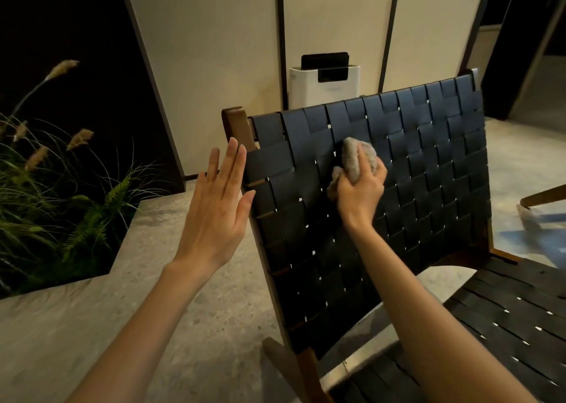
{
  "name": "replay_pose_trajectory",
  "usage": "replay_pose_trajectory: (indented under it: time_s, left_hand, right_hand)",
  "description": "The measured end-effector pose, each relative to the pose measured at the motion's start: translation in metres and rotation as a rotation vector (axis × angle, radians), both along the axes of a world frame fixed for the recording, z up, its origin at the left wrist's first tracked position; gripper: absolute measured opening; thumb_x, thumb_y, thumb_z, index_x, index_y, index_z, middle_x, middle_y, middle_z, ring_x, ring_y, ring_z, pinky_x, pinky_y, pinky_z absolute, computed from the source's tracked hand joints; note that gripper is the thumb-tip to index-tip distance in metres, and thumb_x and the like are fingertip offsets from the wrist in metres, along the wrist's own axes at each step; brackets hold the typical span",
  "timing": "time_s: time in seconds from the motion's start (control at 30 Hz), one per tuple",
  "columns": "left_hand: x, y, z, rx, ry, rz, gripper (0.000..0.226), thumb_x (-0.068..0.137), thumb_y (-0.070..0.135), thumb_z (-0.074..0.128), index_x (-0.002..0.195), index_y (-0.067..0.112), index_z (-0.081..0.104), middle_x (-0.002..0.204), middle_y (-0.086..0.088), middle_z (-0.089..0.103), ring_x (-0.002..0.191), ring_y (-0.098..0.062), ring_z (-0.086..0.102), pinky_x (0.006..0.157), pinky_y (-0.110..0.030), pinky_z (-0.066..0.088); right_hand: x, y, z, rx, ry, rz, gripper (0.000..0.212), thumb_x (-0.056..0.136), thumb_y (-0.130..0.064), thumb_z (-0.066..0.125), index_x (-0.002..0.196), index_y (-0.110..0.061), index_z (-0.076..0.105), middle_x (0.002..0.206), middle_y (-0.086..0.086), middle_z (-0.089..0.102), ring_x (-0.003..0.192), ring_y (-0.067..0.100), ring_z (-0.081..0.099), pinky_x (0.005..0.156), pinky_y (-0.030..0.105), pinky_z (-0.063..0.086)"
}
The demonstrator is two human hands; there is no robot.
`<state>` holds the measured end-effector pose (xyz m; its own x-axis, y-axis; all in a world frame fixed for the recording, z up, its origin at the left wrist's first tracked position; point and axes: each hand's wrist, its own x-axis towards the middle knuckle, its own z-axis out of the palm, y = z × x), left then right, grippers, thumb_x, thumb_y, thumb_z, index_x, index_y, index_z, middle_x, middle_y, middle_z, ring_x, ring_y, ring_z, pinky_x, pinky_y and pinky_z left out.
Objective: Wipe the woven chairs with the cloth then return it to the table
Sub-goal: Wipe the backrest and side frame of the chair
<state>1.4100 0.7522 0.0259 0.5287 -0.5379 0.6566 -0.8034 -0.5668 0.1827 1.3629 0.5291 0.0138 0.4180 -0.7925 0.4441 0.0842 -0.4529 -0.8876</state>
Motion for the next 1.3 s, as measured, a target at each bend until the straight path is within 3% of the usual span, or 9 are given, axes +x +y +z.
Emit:
replay_pose_trajectory:
  time_s: [0.1,0.3,0.47,0.6,0.7,0.8,1.0,1.17,1.3]
  left_hand:
    - [0.002,-0.003,0.006,-0.022,0.010,-0.009,0.061,0.099,0.041,0.021,0.147,0.031,-0.016,0.156,0.014,-0.020,0.144,-0.008,-0.016,0.118,-0.038,-0.001]
    - [0.003,-0.003,0.001,-0.072,0.049,-0.020,0.058,0.100,0.045,0.018,0.146,0.034,-0.015,0.156,0.017,-0.017,0.143,-0.004,-0.016,0.118,-0.036,-0.001]
    - [0.009,0.001,0.001,-0.056,0.033,-0.029,0.059,0.102,0.045,0.021,0.146,0.036,-0.017,0.154,0.021,-0.019,0.143,-0.003,-0.016,0.117,-0.034,-0.001]
    - [0.006,0.001,-0.003,-0.095,0.082,-0.065,0.057,0.102,0.046,0.019,0.145,0.038,-0.017,0.153,0.025,-0.018,0.142,0.000,-0.015,0.118,-0.035,0.003]
    - [0.000,-0.001,-0.010,-0.144,0.162,-0.103,0.056,0.101,0.047,0.020,0.145,0.040,-0.014,0.154,0.025,-0.014,0.142,0.001,-0.014,0.117,-0.031,0.004]
    - [-0.006,0.001,-0.022,-0.152,0.206,-0.129,0.056,0.101,0.041,0.024,0.144,0.041,-0.012,0.152,0.029,-0.015,0.141,0.005,-0.014,0.112,-0.018,0.000]
    - [-0.019,0.008,-0.054,-0.126,0.278,-0.178,0.063,0.102,0.031,0.031,0.143,0.044,-0.014,0.150,0.033,-0.016,0.141,0.006,-0.011,0.113,-0.020,0.005]
    - [-0.040,0.011,-0.087,-0.087,0.326,-0.173,0.066,0.102,0.030,0.030,0.139,0.053,-0.020,0.150,0.034,-0.018,0.140,0.008,-0.012,0.106,-0.008,0.002]
    - [-0.054,0.014,-0.113,-0.045,0.366,-0.179,0.066,0.101,0.033,0.030,0.141,0.050,-0.019,0.150,0.033,-0.018,0.140,0.008,-0.012,0.109,-0.017,0.006]
  right_hand:
    - [0.008,0.036,0.014,-0.176,-0.087,0.138,0.060,0.085,-0.001,0.058,0.139,-0.023,0.046,0.150,0.009,0.027,0.137,0.027,0.027,0.112,0.047,0.031]
    - [0.001,0.061,0.024,-0.713,-0.097,0.373,0.050,0.088,-0.019,0.060,0.137,-0.023,0.050,0.148,0.012,0.034,0.134,0.026,0.029,0.110,0.044,0.031]
    - [0.023,0.045,0.064,-0.408,-0.104,0.224,0.052,0.088,-0.009,0.060,0.137,-0.025,0.050,0.148,0.010,0.031,0.124,0.027,0.028,0.105,0.041,0.033]
    - [0.021,0.070,0.054,-0.643,-0.150,0.308,0.048,0.087,-0.011,0.059,0.134,-0.021,0.053,0.145,0.011,0.040,0.132,0.032,0.031,0.106,0.034,0.025]
    - [0.010,0.075,0.029,-0.735,-0.162,0.327,0.042,0.089,-0.018,0.058,0.131,-0.018,0.057,0.144,0.012,0.042,0.126,0.030,0.037,0.104,0.036,0.033]
    - [-0.005,0.073,0.001,-0.761,-0.136,0.351,0.040,0.089,-0.024,0.059,0.129,-0.020,0.058,0.144,0.010,0.040,0.127,0.025,0.036,0.106,0.029,0.029]
    - [-0.051,0.064,-0.074,-0.803,-0.022,0.436,0.039,0.091,-0.029,0.058,0.129,-0.033,0.053,0.146,0.006,0.034,0.130,0.024,0.033,0.109,0.025,0.026]
    - [-0.091,0.066,-0.132,-0.798,0.119,0.487,0.039,0.087,-0.032,0.060,0.125,-0.035,0.051,0.144,0.004,0.028,0.128,0.025,0.032,0.110,0.022,0.024]
    - [-0.114,0.064,-0.168,-0.826,0.200,0.521,0.042,0.083,-0.035,0.062,0.123,-0.032,0.051,0.140,0.007,0.028,0.130,0.022,0.029,0.107,0.028,0.030]
